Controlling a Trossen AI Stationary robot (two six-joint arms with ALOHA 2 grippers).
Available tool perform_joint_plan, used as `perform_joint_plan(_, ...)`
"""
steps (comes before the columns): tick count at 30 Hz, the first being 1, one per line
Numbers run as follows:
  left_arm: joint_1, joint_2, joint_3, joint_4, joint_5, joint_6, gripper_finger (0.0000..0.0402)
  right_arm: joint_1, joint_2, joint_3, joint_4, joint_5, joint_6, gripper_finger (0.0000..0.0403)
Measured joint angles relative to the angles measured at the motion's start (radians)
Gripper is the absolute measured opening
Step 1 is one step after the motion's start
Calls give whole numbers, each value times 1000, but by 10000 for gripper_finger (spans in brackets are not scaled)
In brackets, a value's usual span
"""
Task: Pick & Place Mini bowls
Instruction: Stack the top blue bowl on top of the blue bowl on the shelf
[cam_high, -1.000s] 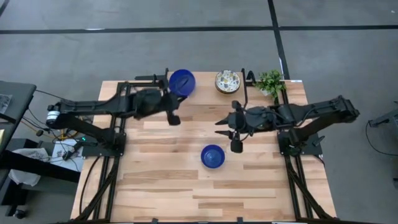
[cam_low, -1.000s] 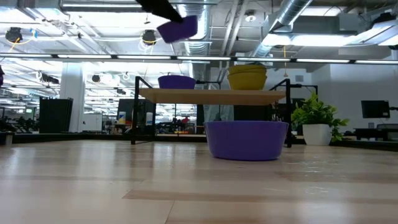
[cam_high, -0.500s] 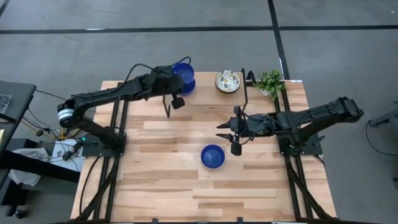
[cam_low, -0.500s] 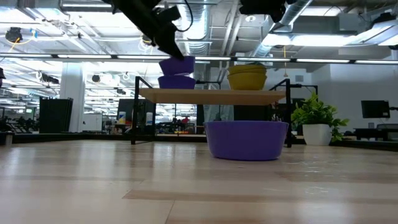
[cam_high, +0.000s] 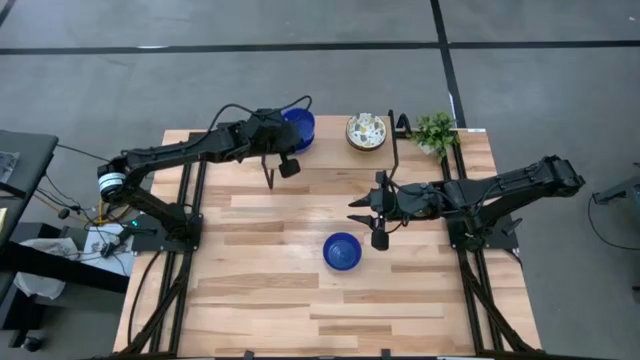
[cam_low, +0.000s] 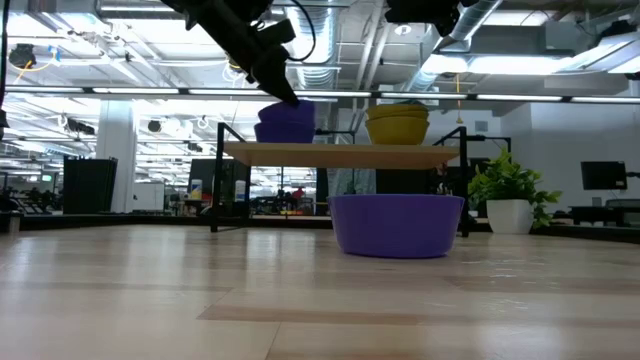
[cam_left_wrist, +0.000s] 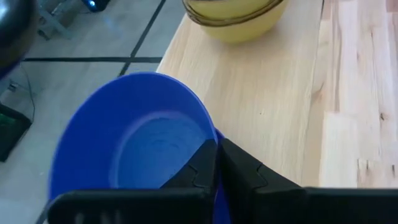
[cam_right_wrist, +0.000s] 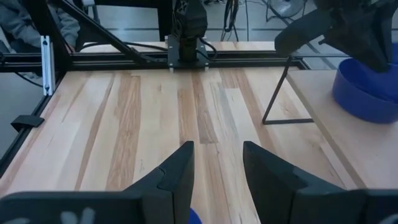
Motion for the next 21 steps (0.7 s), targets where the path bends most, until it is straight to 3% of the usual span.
perform_joint_plan(21, 0, -1, 0, -3, -1, -22, 107, 0, 1, 0, -9, 0, -1, 130)
